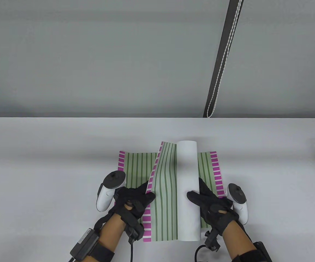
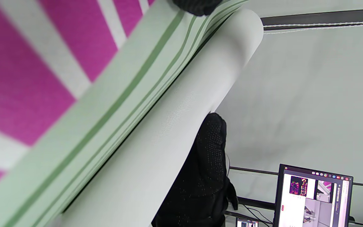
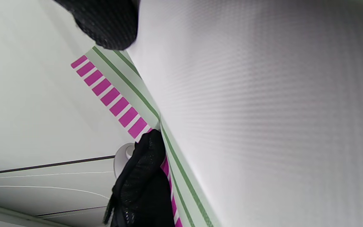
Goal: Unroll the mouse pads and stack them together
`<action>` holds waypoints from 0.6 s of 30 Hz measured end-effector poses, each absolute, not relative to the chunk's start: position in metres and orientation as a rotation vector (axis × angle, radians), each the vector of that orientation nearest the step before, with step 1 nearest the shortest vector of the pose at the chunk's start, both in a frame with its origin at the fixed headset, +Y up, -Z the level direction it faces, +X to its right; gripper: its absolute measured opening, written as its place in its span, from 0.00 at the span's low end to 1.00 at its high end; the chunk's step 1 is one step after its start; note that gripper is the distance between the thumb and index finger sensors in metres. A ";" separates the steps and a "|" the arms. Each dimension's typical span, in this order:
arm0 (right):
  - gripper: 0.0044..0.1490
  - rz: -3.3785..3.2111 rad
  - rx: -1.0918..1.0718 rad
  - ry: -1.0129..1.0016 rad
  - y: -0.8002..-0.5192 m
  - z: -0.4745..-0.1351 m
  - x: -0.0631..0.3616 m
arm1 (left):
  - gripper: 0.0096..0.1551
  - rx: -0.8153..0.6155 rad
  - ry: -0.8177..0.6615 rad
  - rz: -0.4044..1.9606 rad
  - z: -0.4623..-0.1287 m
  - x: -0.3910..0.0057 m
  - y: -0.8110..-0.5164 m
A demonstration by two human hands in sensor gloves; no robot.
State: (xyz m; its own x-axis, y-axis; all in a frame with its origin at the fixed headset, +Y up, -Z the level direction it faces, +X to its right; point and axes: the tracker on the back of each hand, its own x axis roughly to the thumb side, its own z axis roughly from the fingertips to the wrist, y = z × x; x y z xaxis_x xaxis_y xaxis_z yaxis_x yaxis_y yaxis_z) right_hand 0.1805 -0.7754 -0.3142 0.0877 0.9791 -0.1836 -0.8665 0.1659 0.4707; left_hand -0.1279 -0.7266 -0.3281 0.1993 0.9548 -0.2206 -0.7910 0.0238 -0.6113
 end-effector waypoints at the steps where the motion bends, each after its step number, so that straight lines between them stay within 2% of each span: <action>1: 0.63 1.385 0.281 0.523 -0.776 -0.314 0.180 | 0.37 -0.719 -0.284 1.383 -0.327 -0.127 -0.725; 7: 0.69 1.385 0.308 0.594 -0.774 -0.310 0.171 | 0.38 -0.714 -0.313 1.370 -0.324 -0.122 -0.719; 10: 0.71 1.435 0.279 0.560 -0.773 -0.310 0.171 | 0.38 -0.710 -0.320 1.367 -0.323 -0.123 -0.717; 14: 0.70 1.414 0.255 0.542 -0.775 -0.313 0.176 | 0.38 -0.706 -0.316 1.369 -0.324 -0.125 -0.716; 18: 0.65 1.401 0.207 0.495 -0.779 -0.317 0.189 | 0.37 -0.697 -0.308 1.378 -0.325 -0.129 -0.715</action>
